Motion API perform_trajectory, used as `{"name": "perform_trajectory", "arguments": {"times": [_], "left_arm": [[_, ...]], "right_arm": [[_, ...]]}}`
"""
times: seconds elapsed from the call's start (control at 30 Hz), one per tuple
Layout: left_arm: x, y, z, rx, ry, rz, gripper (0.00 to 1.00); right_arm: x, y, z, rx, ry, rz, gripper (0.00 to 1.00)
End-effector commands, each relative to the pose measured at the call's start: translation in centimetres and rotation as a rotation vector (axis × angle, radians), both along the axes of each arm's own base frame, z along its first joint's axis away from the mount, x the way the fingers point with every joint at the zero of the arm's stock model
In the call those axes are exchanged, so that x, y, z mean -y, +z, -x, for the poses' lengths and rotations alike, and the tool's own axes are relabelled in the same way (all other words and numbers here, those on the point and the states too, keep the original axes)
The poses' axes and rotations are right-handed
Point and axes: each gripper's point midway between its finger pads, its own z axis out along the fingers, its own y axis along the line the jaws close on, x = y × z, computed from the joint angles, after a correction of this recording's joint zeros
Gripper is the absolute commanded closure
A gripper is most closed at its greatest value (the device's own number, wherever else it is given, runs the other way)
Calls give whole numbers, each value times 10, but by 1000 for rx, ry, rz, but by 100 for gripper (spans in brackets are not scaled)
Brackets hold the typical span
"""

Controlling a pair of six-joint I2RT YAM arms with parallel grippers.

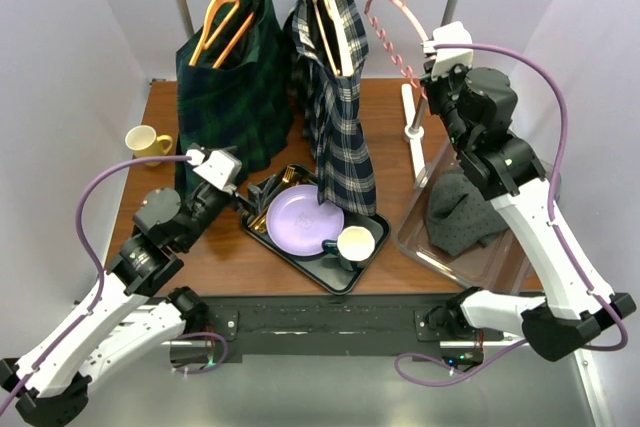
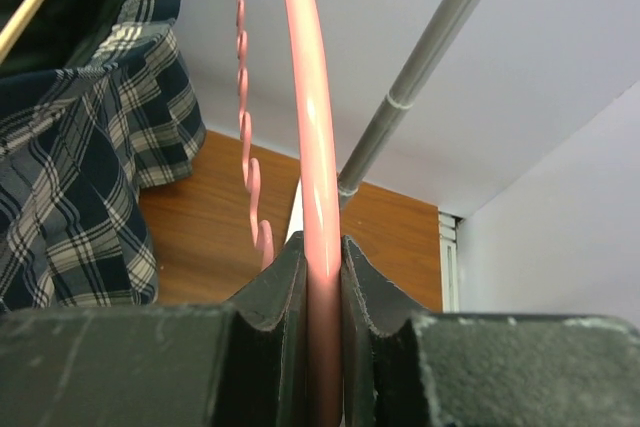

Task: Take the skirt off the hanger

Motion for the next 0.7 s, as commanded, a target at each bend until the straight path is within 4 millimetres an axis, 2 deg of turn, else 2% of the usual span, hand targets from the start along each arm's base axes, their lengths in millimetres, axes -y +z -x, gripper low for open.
{"name": "perform_trajectory", "arguments": {"times": [0.0,0.17,0.33,0.47,0.6,0.67], "left_arm": [[1,16,2,61,-15,32,0],[1,14,2,62,-14,35,0],[1,14,2,61,-12,33,0],[0,14,2,64,-9,35,0],[-1,12,2,59,-6,33,0],[-1,12,2,60,-6,32,0]], "right_arm": [[14,69,22,188,-17,-110,100],[16,79,31,217,-3,-134,100],[14,80,16,212,-29,-104,100],[10,71,-4,197,-60,-83,100],[6,50,-25,155,-103,-49,100],[6,42,-27,132,-110,-51,100]]}}
